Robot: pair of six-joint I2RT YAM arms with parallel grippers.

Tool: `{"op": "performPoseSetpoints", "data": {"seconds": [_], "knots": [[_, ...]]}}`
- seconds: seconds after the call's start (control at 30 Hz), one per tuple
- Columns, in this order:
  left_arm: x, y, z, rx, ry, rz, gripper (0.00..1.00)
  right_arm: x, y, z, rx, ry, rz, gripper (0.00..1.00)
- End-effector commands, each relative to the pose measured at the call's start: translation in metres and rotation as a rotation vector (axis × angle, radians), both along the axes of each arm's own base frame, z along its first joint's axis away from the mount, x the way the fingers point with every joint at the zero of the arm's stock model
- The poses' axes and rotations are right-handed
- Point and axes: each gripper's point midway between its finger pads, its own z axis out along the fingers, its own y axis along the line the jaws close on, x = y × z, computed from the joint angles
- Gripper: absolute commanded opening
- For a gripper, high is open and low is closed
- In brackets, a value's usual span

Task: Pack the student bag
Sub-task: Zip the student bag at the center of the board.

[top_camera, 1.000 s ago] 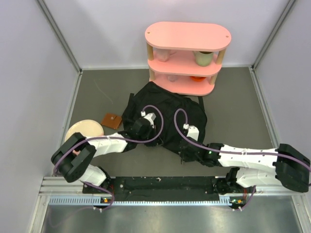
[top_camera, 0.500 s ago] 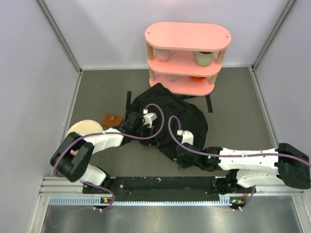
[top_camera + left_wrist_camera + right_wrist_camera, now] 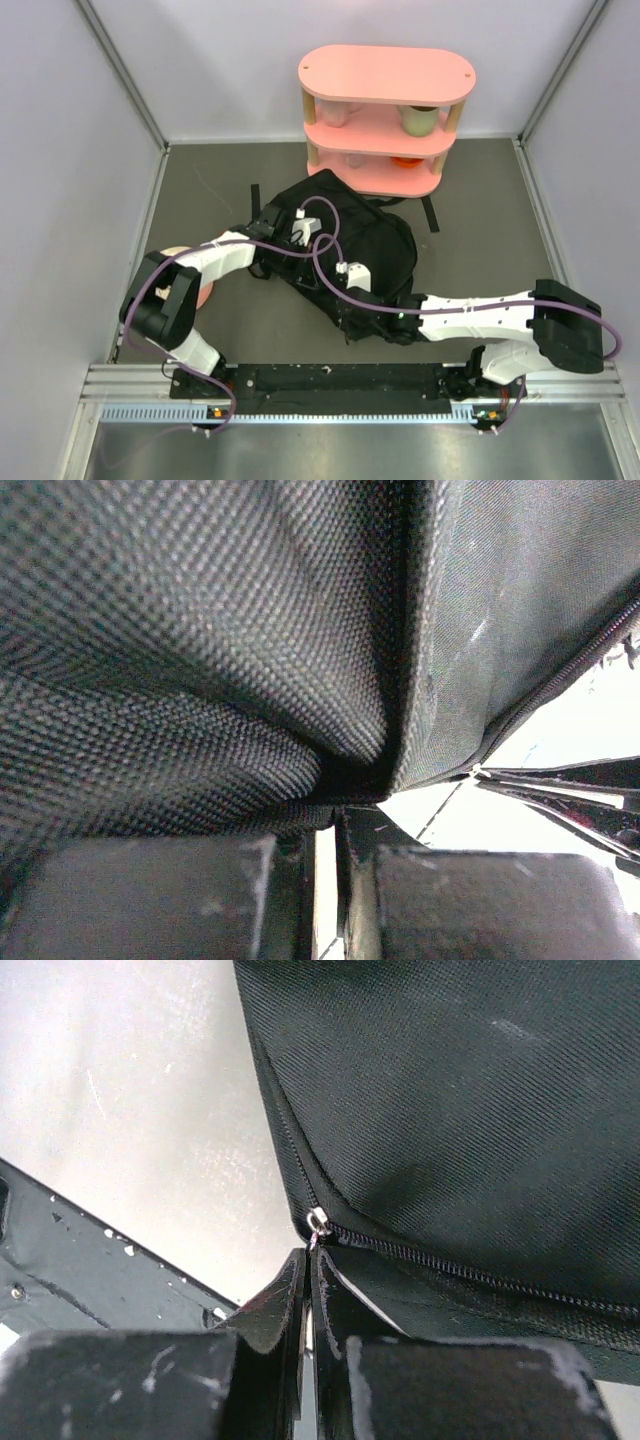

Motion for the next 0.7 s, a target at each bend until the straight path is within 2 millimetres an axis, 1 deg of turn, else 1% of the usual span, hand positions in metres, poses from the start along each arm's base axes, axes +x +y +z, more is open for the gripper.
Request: {"op": "performPoseSetpoints", "data": {"seconds": [0.0,0.07,0.1,0.13,0.17,0.2,0.23,0.27,0.3,0.33,0.37,0.4,0.43,0.5,0.53,0.6,0.63,0.67], "knots": [[0.049,0.004,0.015,0.046,-0.207,0.014,0.0,-0.001,-0.001,0.007,0.001,-0.019,0.0,0.0],[0.049,0.009,0.012,0.072,-0.208,0.04,0.0,0.001,-0.01,0.004,-0.011,-0.03,-0.022,0.0],[0.044,0.014,0.005,0.086,-0.183,0.056,0.0,0.002,-0.016,0.003,-0.024,-0.035,-0.032,0.0],[0.043,0.015,0.003,0.09,-0.183,0.067,0.0,0.003,-0.02,0.005,-0.022,-0.042,-0.049,0.0],[0.042,0.017,0.002,0.093,-0.187,0.081,0.0,0.006,-0.028,0.002,-0.036,-0.047,-0.066,0.0],[0.036,0.022,-0.006,0.108,-0.162,0.11,0.0,0.007,-0.032,0.001,-0.042,-0.045,-0.076,0.0],[0.037,0.022,-0.008,0.102,-0.169,0.123,0.0,0.007,-0.035,0.002,-0.036,-0.044,-0.08,0.0],[0.035,0.023,-0.007,0.101,-0.174,0.138,0.0,0.01,-0.041,-0.001,-0.046,-0.045,-0.093,0.0],[0.031,0.029,-0.015,0.122,-0.157,0.169,0.0,0.01,-0.045,-0.001,-0.05,-0.044,-0.1,0.0],[0.03,0.031,-0.016,0.122,-0.161,0.18,0.0,0.012,-0.048,0.002,-0.04,-0.048,-0.109,0.0],[0.031,0.031,-0.014,0.114,-0.178,0.193,0.0,0.012,-0.054,-0.002,-0.048,-0.046,-0.115,0.0],[0.028,0.033,-0.017,0.118,-0.163,0.215,0.0,0.014,-0.057,-0.001,-0.046,-0.046,-0.121,0.0],[0.028,0.034,-0.013,0.112,-0.178,0.227,0.0,0.014,-0.059,-0.002,-0.044,-0.043,-0.12,0.0],[0.027,0.036,-0.012,0.102,-0.184,0.26,0.0,0.014,-0.063,-0.001,-0.039,-0.045,-0.118,0.0],[0.029,0.037,-0.007,0.095,-0.2,0.285,0.02,0.013,-0.063,-0.001,-0.039,-0.042,-0.109,0.0],[0.027,0.035,-0.003,0.059,-0.192,0.316,0.26,0.011,-0.062,-0.001,-0.037,-0.037,-0.093,0.0],[0.026,0.032,0.006,0.025,-0.2,0.32,0.36,0.01,-0.06,0.0,-0.032,-0.031,-0.087,0.0],[0.021,0.031,0.005,0.006,-0.173,0.347,0.42,0.01,-0.057,0.001,-0.022,-0.032,-0.081,0.0]]}}
